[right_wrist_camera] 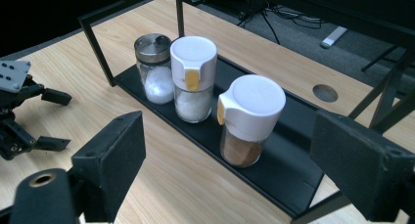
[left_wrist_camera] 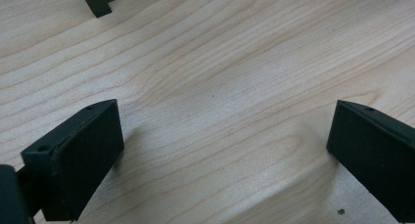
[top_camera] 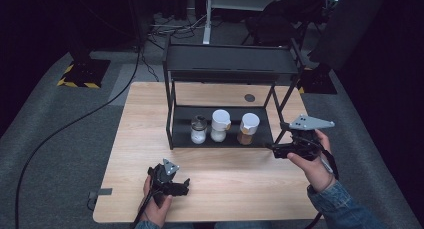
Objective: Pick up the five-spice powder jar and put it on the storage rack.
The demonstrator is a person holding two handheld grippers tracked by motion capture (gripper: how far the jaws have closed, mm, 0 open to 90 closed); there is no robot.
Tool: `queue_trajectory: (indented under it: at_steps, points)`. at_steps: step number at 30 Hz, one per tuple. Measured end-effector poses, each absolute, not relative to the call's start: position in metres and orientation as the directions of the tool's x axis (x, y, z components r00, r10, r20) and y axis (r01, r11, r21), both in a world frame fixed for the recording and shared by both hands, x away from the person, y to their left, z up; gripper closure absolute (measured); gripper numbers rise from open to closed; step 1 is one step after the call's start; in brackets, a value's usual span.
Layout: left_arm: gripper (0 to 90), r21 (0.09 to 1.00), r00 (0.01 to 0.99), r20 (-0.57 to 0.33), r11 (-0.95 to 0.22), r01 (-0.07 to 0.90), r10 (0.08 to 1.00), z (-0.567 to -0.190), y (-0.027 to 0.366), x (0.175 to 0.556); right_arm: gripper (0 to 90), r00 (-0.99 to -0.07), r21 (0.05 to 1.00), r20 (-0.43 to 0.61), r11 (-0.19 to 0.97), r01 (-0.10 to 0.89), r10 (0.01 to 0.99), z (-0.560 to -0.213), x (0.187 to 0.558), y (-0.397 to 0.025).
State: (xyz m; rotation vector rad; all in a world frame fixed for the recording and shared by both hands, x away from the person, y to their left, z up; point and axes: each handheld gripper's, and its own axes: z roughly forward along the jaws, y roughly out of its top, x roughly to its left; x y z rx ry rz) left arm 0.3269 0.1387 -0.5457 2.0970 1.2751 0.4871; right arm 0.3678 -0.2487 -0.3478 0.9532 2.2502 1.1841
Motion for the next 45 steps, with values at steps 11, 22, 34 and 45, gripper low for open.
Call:
queue_trajectory:
  at_steps: [11, 22, 34, 45]
  points:
    - [0.2, 0.679, 0.463, -0.010, -0.334, 0.654, 0.886, -0.546, 0.139, 0.327, 11.1, -0.683, 0.831, -0.061, 0.417, 0.370, 0.728, -0.352, 0.350, -0.256]
    - [0.2, 0.679, 0.463, -0.010, -0.334, 0.654, 0.886, -0.546, 0.139, 0.327, 10.2, -0.691, 0.813, -0.052, 0.432, 0.390, 0.721, -0.372, 0.343, -0.257]
    - [0.2, 0.679, 0.463, -0.010, -0.334, 0.654, 0.886, -0.546, 0.139, 0.327, 8.6, -0.681, 0.793, -0.016, 0.424, 0.437, 0.732, -0.405, 0.343, -0.266]
    - [0.2, 0.680, 0.464, -0.011, -0.334, 0.653, 0.886, -0.546, 0.138, 0.327, 5.8, -0.661, 0.773, 0.003, 0.417, 0.477, 0.751, -0.442, 0.345, -0.273]
